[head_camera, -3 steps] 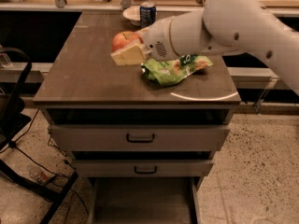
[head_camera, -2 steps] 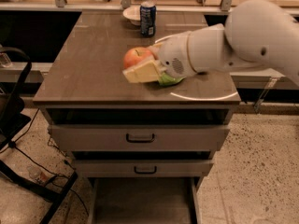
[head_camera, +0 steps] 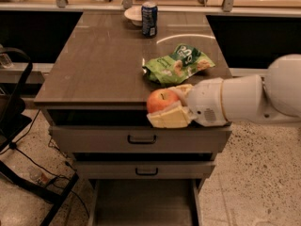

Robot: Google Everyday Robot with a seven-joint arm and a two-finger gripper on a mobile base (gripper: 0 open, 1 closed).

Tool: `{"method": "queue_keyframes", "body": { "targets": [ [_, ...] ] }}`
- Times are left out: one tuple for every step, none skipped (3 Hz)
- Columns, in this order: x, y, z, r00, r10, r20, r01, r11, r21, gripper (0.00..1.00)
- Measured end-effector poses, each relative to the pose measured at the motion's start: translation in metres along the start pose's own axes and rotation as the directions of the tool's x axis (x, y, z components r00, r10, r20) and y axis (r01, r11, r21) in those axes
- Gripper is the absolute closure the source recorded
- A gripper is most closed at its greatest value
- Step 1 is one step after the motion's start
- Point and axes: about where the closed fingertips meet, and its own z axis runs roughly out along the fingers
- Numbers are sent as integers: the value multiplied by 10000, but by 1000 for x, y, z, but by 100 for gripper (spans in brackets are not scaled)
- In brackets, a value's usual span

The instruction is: Place apple into bottom drawer

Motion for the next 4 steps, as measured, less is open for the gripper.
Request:
{"method": "queue_keyframes", "body": {
  "targets": [
    [63, 17, -7, 9991, 114, 399, -109, 9998, -136, 100],
    [63, 17, -7, 9991, 113, 398, -108, 9998, -137, 100],
    [85, 20, 6, 9997, 177, 150, -173, 9995, -265, 100],
    [140, 31, 16, 9991, 414, 46, -411, 9981, -450, 100]
  ]
}}
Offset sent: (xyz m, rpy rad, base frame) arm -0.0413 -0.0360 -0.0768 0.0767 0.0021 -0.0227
